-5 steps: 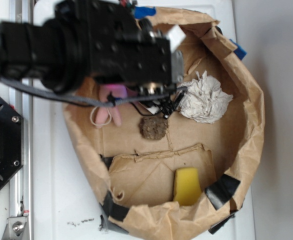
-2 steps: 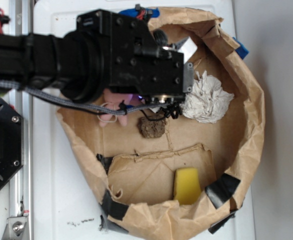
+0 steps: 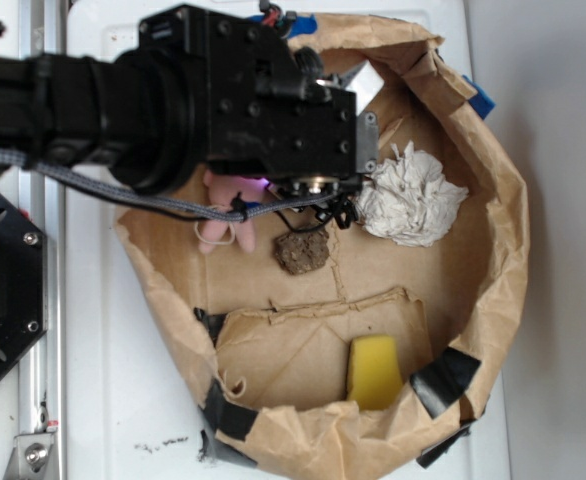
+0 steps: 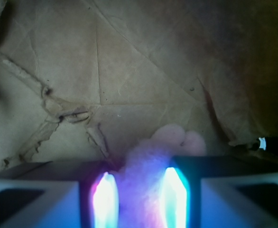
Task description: Grab the pink bunny.
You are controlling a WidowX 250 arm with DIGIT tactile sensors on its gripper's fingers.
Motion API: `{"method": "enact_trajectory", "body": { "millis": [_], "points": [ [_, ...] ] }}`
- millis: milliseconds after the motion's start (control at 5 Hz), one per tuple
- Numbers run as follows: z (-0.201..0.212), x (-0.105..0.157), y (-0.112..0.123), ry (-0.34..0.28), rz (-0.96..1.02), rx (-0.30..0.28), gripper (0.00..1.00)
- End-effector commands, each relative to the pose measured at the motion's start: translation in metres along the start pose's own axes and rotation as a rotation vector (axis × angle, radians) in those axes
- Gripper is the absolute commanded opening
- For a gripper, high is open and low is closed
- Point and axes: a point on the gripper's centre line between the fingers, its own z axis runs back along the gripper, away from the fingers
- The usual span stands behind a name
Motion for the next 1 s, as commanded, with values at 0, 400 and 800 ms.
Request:
{"method": "enact_trajectory", "body": {
  "millis": [0,400,800],
  "points": [
    [0.011,0.013,-0.003,-0.034,0.013,-0.043,0.00],
    [0.027,0.021,-0.006,-0.057,-0.026,-0.093,0.00],
    [0.078,0.020,-0.013,-0.132,-0.164,-0.226,0.00]
  ]
}}
